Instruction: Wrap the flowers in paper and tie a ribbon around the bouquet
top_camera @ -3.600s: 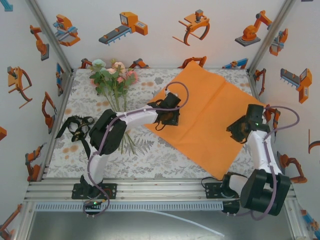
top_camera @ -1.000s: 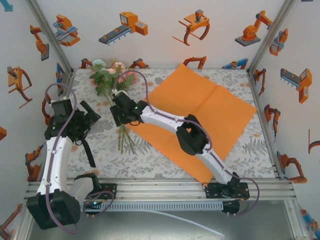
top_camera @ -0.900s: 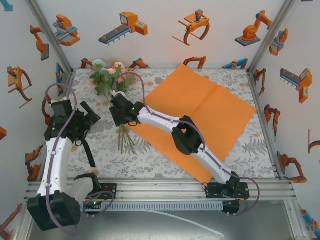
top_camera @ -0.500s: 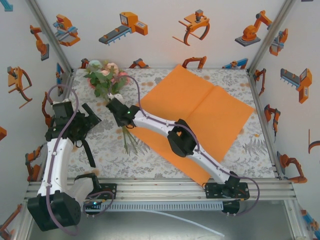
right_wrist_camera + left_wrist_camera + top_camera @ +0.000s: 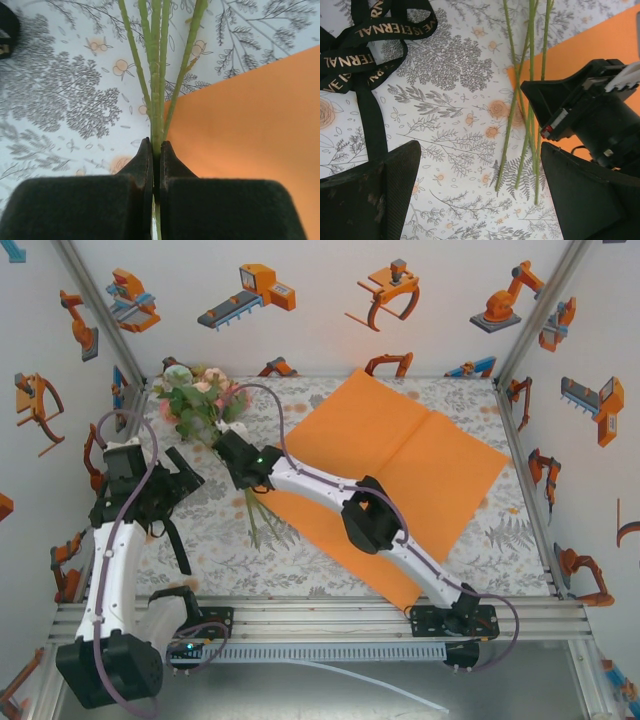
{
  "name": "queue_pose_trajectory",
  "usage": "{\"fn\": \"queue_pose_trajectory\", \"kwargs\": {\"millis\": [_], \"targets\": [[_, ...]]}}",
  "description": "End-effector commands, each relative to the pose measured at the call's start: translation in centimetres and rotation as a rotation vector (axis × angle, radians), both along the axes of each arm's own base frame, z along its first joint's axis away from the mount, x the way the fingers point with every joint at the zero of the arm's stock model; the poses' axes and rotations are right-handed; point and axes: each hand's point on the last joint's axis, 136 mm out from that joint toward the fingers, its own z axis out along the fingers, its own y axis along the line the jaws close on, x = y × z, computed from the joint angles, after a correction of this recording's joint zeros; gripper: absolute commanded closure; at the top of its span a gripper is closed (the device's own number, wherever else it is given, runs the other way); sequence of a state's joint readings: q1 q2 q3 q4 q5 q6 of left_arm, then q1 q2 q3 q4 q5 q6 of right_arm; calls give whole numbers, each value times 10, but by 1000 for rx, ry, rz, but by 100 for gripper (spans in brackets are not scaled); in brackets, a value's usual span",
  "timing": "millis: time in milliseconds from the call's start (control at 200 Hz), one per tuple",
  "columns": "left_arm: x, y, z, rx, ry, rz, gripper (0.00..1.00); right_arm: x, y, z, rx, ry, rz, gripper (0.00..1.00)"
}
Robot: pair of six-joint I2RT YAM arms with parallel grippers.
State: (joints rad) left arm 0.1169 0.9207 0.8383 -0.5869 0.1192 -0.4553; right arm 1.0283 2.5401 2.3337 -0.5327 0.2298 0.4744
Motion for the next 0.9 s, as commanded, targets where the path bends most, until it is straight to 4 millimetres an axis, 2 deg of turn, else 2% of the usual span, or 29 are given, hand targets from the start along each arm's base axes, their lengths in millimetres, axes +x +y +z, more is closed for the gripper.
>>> {"fn": "queue_pose_trajectory", "kwargs": {"millis": [0, 185, 330, 390, 456, 561, 626, 631, 686, 776, 836, 896], "targets": [[-3, -7, 28, 8, -78, -53, 3, 5, -2, 102, 185, -119, -45, 100], [-5, -14, 44, -15, -124, -82, 3, 7, -27, 137, 188, -213, -89, 100], [-2, -27, 54, -48, -170, -146, 3, 11, -50, 152, 144, -289, -128, 100], [-2, -36, 59, -67, -193, -193, 3, 13, -62, 156, 134, -296, -148, 100], [-1, -52, 66, -96, -227, -274, 3, 18, -83, 160, 129, -293, -181, 100], [-3, -86, 81, -147, -291, -423, 3, 32, -135, 153, 69, -275, -227, 100], [-7, -109, 89, -168, -327, -514, 3, 44, -184, 133, 6, -228, -293, 100], [-8, -112, 90, -170, -329, -524, 3, 44, -188, 137, 11, -230, -299, 100], [-13, -131, 96, -184, -358, -597, 3, 51, -231, 123, -10, -193, -360, 100], [-19, -157, 97, -170, -381, -681, 3, 60, -290, 100, -44, -153, -432, 100], [-20, -169, 95, -156, -385, -710, 3, 66, -321, 86, -76, -138, -475, 100], [-18, -175, 90, -146, -377, -719, 3, 70, -339, 71, -99, -121, -494, 100]]}}
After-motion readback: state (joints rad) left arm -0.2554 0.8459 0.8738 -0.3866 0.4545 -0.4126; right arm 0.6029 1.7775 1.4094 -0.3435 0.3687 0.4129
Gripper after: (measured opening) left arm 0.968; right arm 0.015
